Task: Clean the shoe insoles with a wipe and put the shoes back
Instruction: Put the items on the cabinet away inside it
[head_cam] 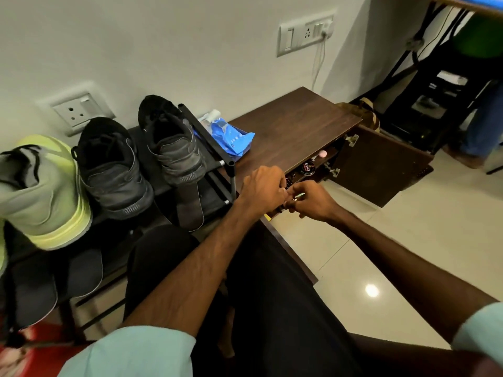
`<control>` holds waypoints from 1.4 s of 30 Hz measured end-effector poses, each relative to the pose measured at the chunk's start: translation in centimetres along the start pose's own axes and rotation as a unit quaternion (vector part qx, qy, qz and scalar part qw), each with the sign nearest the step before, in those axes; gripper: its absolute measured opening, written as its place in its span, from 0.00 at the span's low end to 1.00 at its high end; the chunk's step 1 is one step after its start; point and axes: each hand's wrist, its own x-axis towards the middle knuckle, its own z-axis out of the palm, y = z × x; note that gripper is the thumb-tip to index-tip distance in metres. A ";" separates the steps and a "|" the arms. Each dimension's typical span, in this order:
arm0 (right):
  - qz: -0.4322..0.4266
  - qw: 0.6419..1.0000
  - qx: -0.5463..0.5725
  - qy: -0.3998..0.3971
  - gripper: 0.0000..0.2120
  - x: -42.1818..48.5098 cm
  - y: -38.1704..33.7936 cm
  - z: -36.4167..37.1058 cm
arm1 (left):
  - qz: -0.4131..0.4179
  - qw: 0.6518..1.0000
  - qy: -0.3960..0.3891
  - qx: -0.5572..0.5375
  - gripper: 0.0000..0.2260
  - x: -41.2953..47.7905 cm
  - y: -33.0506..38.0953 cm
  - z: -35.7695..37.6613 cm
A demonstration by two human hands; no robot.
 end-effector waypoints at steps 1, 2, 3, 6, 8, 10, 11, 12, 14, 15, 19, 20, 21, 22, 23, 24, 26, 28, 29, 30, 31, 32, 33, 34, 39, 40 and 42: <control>0.001 1.000 -0.006 -0.008 0.06 -0.1 -0.1 0.1 | -0.001 1.000 -0.007 0.005 0.07 -0.1 0.0 0.0; 0.002 1.000 -0.012 -0.016 0.05 -0.3 0.1 0.2 | -0.001 1.000 -0.016 0.012 0.07 -0.2 0.0 0.0; 0.003 1.000 -0.016 -0.021 0.03 -0.4 0.2 0.4 | -0.002 0.999 -0.027 0.020 0.06 -0.2 -0.1 0.1; -0.007 0.999 -0.035 -0.034 0.02 -0.8 0.7 1.3 | -0.007 0.997 -0.062 0.041 0.06 -0.2 -0.2 0.3; -0.026 0.996 -0.068 -0.051 0.01 -1.1 0.9 2.0 | -0.013 0.995 -0.082 0.049 0.07 0.0 -0.4 0.3; -0.042 0.993 -0.092 -0.062 0.02 -1.4 0.8 2.8 | -0.017 0.995 -0.089 0.051 0.08 0.3 -0.6 0.3; -0.048 0.992 -0.098 -0.066 0.03 -1.6 0.8 3.2 | -0.019 0.995 -0.087 0.052 0.08 0.4 -0.6 0.3; -0.052 0.991 -0.100 -0.071 0.04 -1.7 0.8 3.7 | -0.021 0.995 -0.084 0.054 0.08 0.5 -0.8 0.3; -0.051 0.989 -0.110 -0.083 0.06 -1.9 1.2 4.7 | -0.028 0.994 -0.088 0.058 0.08 0.7 -0.9 0.4; -0.051 0.987 -0.127 -0.085 0.07 -2.0 1.4 5.2 | -0.031 0.994 -0.091 0.059 0.08 0.8 -1.1 0.5; -0.041 0.980 -0.177 -0.083 0.07 -2.2 2.8 6.4 | -0.041 0.991 -0.107 0.066 0.06 0.9 -1.5 1.1; -0.041 0.980 -0.179 -0.081 0.08 -2.3 3.2 6.6 | -0.041 0.991 -0.110 0.069 0.06 0.9 -1.5 1.2; -0.043 0.980 -0.180 -0.074 0.08 -2.4 3.6 6.9 | -0.041 0.990 -0.114 0.071 0.05 1.0 -1.5 1.3; -0.047 0.980 -0.181 -0.064 0.08 -2.4 3.9 7.1 | -0.041 0.990 -0.117 0.070 0.05 1.0 -1.4 1.4; -0.050 0.981 -0.180 -0.052 0.08 -2.4 4.1 7.3 | -0.040 0.990 -0.119 0.071 0.06 1.0 -1.4 1.5; -0.053 0.981 -0.180 -0.041 0.08 -2.4 4.4 7.5 | -0.039 0.990 -0.117 0.072 0.06 1.1 -1.3 1.5; -0.051 0.984 -0.171 -0.024 0.08 -2.4 4.8 7.9 | -0.036 0.990 -0.116 0.076 0.06 1.2 -1.3 1.7; -0.041 0.986 -0.159 -0.016 0.09 -2.4 5.2 8.0 | -0.034 0.989 -0.122 0.082 0.07 1.3 -1.2 2.2; -0.036 0.987 -0.159 -0.011 0.10 -2.3 5.4 7.9 | -0.034 0.988 -0.126 0.087 0.08 1.3 -1.3 2.5; -0.031 0.987 -0.159 -0.004 0.11 -2.2 5.6 7.8 | -0.035 0.987 -0.130 0.091 0.09 1.4 -1.4 2.8; -0.026 0.986 -0.163 0.003 0.11 -2.0 5.9 7.6 | -0.036 0.986 -0.133 0.095 0.09 1.5 -1.6 3.1; -0.020 0.985 -0.170 0.010 0.12 -1.7 6.1 7.2 | -0.037 0.985 -0.135 0.099 0.09 1.5 -1.7 3.3; -0.012 0.983 -0.183 0.015 0.12 -1.5 6.5 6.9 | -0.038 0.985 -0.134 0.102 0.09 1.7 -1.8 3.5; -0.005 0.980 -0.197 0.022 0.12 -1.2 6.8 6.4 | -0.039 0.985 -0.130 0.102 0.09 1.8 -1.9 3.6; -0.009 0.958 -0.277 0.069 0.04 1.2 7.9 3.8 | -0.041 0.993 -0.063 0.086 0.07 2.6 -1.9 4.1; -0.016 0.953 -0.291 0.079 0.05 1.7 7.9 3.4 | -0.038 0.995 -0.046 0.082 0.07 2.7 -1.9 4.2; -0.036 0.940 -0.322 0.101 0.05 3.0 7.9 2.7 | -0.032 0.997 -0.014 0.072 0.06 3.2 -2.0 4.4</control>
